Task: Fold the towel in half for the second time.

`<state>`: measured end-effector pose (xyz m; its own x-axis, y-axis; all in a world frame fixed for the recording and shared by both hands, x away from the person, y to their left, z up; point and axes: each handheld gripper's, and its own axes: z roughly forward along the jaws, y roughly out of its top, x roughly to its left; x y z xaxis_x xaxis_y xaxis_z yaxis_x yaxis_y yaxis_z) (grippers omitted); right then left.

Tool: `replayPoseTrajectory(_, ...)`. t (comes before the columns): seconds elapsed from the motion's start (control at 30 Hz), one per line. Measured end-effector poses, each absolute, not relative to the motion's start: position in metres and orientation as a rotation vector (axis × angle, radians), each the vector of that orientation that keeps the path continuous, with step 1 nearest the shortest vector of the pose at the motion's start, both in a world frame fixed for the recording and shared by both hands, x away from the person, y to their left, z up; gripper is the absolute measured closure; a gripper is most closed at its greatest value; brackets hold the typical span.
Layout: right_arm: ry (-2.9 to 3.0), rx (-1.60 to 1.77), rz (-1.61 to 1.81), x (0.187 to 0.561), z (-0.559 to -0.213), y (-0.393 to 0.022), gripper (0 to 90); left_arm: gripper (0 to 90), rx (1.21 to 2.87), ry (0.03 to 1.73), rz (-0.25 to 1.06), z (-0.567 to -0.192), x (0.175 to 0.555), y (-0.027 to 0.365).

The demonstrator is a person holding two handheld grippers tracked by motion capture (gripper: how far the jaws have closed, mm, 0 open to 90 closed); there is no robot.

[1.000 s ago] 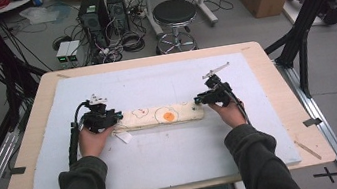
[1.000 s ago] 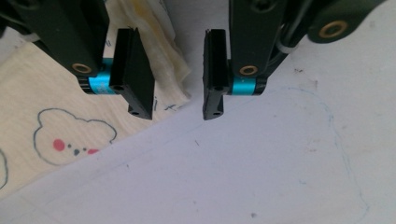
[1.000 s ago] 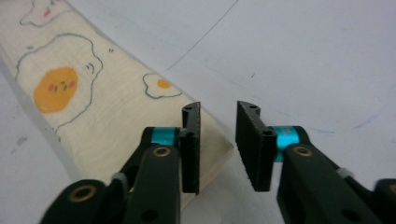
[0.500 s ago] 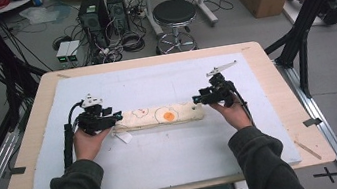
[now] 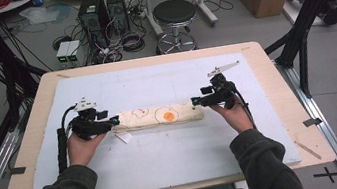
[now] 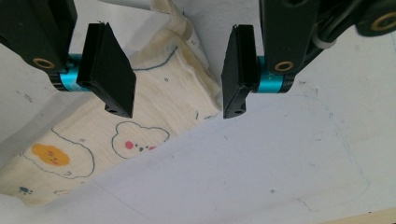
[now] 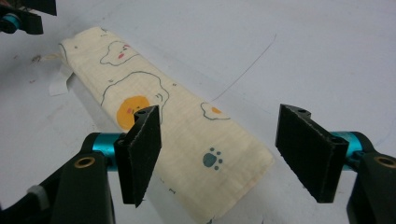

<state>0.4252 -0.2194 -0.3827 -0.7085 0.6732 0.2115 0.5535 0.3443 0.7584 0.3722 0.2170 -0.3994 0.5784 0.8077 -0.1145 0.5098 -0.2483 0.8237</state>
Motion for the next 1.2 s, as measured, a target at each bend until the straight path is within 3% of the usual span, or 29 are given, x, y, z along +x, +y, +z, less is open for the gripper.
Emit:
replayPoseTrajectory(0.27,2.444,1.148,1.313,0.420,-0.378,-0.227,22.2,42.1,1.927,1.031,0.422,-0.393,0.362,0.219)
replayPoseTrajectory(1.2,2.375,1.134,1.297,0.385,-0.379,-0.251,12.4,35.4,1.931,0.989,0.430,-0.387,0.324,0.232)
